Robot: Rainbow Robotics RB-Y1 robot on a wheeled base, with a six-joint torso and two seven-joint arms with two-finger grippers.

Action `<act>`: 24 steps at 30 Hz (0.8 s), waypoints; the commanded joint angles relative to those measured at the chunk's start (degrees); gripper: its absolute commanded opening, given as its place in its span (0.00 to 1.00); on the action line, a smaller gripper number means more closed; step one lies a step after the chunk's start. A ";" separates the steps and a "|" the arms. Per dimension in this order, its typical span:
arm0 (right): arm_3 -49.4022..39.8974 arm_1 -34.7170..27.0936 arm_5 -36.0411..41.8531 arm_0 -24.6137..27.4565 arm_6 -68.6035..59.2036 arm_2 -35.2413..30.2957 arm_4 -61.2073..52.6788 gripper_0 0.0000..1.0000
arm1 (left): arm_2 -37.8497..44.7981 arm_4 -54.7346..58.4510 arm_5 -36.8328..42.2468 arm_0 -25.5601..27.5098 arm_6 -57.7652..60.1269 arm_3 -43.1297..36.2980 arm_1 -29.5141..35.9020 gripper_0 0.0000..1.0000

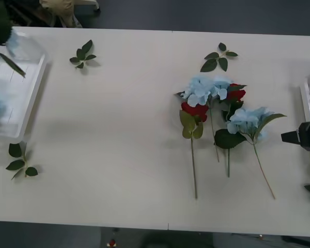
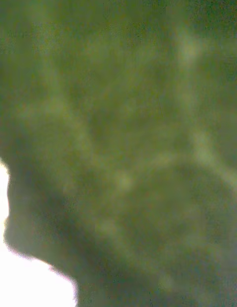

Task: Put the red flowers into the right box and the blue flowers into the left box

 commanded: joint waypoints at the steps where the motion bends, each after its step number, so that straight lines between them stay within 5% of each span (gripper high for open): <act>1: -3.74 -1.62 -0.21 0.15 -4.95 3.54 3.24 1.00 | 1.34 -10.96 -3.94 0.09 -11.83 6.40 -1.05 0.00; 11: -3.04 -3.64 -5.04 -3.99 -5.75 18.66 13.43 1.00 | -12.55 -17.73 -26.61 0.09 -10.87 20.73 -6.67 0.00; 19: 1.53 -3.55 -11.64 -5.04 -5.92 22.44 14.40 1.00 | -20.55 -22.12 -38.13 0.00 -3.04 24.86 -8.52 0.03; 22: 3.99 -3.73 -14.80 -5.22 -6.01 23.67 14.75 1.00 | -21.95 -22.73 -39.09 0.09 -1.37 24.86 -8.52 0.65; 24: 5.04 -3.73 -15.68 -5.22 -5.66 23.67 14.84 1.00 | -21.95 -22.73 -39.18 0.00 -1.46 24.77 -8.52 0.78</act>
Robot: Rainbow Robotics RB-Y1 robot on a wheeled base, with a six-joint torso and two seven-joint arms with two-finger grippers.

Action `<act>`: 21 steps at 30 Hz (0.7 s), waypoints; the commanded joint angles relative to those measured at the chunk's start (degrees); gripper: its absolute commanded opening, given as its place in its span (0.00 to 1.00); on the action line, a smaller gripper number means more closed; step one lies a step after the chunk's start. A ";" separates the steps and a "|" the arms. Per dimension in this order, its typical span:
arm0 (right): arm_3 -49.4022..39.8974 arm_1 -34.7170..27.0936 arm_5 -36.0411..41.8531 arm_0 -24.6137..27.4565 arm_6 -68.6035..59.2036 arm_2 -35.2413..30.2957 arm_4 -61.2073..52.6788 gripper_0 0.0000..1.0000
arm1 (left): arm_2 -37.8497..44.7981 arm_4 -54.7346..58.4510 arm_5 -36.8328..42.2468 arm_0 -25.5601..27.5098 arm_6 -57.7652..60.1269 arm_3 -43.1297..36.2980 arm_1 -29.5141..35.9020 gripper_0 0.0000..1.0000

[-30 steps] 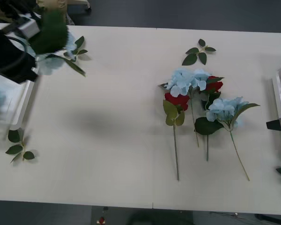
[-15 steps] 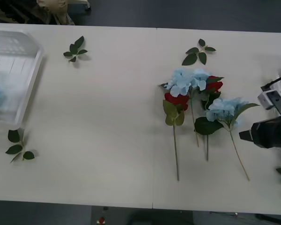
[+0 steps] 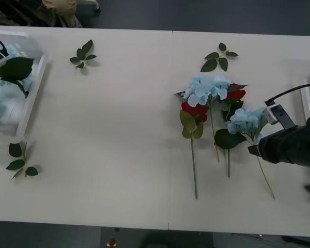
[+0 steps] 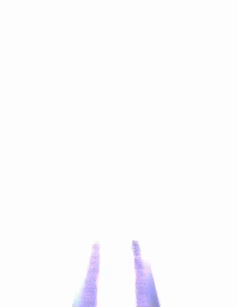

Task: Put the red flowers into the right box and the blue flowers into the left box

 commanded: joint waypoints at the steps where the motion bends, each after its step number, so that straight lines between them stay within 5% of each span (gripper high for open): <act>1: 2.04 -1.26 -1.93 -0.27 -1.82 0.45 0.37 1.00 | 0.56 -0.23 -0.48 -0.42 3.29 -0.91 1.79 0.84; 7: 4.59 -1.35 -3.69 -1.33 -1.55 2.30 0.28 1.00 | 3.54 3.64 2.68 -0.33 1.35 -4.42 3.11 0.98; 15: 8.98 -1.43 -8.26 -3.70 -1.82 6.34 0.45 1.00 | 21.03 33.87 20.79 0.11 -6.65 -18.66 6.01 0.98; 21: 11.88 -1.43 -10.99 -5.72 -1.55 8.71 0.10 1.00 | 26.22 44.15 19.47 2.57 -1.46 -30.26 1.88 0.98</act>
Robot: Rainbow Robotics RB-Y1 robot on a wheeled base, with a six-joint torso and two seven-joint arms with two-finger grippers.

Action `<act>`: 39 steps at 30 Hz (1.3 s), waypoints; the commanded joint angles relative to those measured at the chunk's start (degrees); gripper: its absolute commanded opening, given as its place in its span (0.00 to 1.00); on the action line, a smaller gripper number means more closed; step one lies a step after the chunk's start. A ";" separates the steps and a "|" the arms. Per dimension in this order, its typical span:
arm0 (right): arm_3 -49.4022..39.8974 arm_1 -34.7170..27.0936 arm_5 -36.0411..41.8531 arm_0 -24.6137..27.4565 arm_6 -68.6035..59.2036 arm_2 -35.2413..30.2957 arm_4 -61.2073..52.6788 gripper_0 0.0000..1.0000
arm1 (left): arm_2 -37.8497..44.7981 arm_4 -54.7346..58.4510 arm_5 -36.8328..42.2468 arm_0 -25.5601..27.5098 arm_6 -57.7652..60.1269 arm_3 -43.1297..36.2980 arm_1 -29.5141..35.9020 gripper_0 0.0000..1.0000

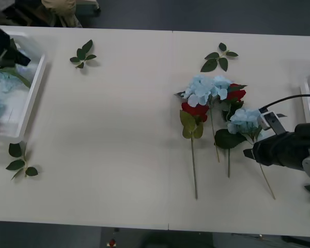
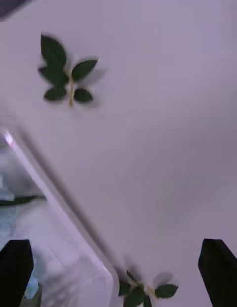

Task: Put the red flowers into the right box and the blue flowers into the left box

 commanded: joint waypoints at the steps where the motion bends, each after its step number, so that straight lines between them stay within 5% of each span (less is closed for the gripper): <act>1: 1.42 -1.43 -2.34 -1.87 -1.55 0.72 -0.10 1.00 | -0.87 4.93 -4.70 3.82 5.24 -6.03 -3.03 0.98; 9: 5.11 -1.43 -6.56 -3.28 -1.38 3.09 -0.36 1.00 | -0.79 -1.31 -21.92 20.79 -0.92 -11.83 -18.23 0.99; 15: 6.69 -1.52 -8.84 -3.19 -1.12 4.15 0.08 1.00 | -0.87 -1.84 -22.36 23.86 -12.43 -12.09 -27.55 0.98; 19: 7.74 -1.52 -10.42 -3.28 -0.76 4.59 -0.19 0.58 | -0.87 -0.87 -23.07 25.71 -23.15 -12.09 -33.61 0.98; 27: 8.01 -2.05 -10.95 -3.28 -0.06 4.59 -0.54 0.15 | -0.79 12.05 -25.18 28.70 -41.31 -12.09 -39.59 0.98; 31: 8.01 -2.31 -11.13 -3.19 0.12 4.59 -0.98 0.00 | -0.61 19.70 -25.18 29.22 -41.31 -12.09 -40.20 0.98; 39: 7.92 -4.07 -12.97 -3.28 1.26 4.50 -4.14 0.00 | 3.96 21.89 -21.13 32.04 -41.31 -10.86 -39.68 0.98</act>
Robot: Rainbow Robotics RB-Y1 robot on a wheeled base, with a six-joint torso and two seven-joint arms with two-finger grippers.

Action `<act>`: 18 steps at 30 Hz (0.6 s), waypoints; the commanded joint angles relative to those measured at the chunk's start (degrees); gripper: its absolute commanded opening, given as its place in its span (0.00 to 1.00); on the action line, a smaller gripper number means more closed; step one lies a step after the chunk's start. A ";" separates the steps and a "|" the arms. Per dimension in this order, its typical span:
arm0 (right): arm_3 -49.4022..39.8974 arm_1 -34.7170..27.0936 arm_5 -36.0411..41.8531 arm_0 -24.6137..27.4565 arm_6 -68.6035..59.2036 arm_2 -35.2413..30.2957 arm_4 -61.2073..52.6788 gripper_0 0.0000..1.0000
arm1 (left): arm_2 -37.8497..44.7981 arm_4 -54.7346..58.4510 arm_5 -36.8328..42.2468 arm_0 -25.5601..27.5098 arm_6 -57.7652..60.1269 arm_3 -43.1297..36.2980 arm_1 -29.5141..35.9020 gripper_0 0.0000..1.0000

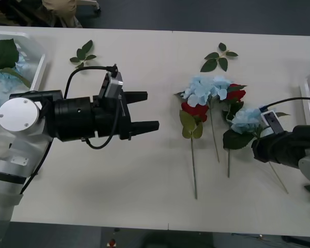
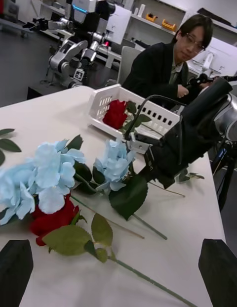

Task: Put the red flowers into the right box and the blue flowers into the left box

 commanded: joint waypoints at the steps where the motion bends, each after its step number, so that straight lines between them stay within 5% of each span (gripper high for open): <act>1: -0.79 -4.36 -2.78 -0.36 1.60 -0.13 -4.35 0.00 | 3.88 -0.88 4.18 1.11 -0.13 0.52 0.85 0.98; 10: -7.74 -5.59 -3.05 6.23 13.38 -11.56 -18.41 0.00 | 4.14 0.09 5.15 1.64 -0.13 0.96 2.25 0.98; 18: -15.91 2.32 6.27 13.09 24.98 -27.73 -33.44 0.00 | 6.08 2.11 5.76 3.31 -0.13 0.96 4.10 0.98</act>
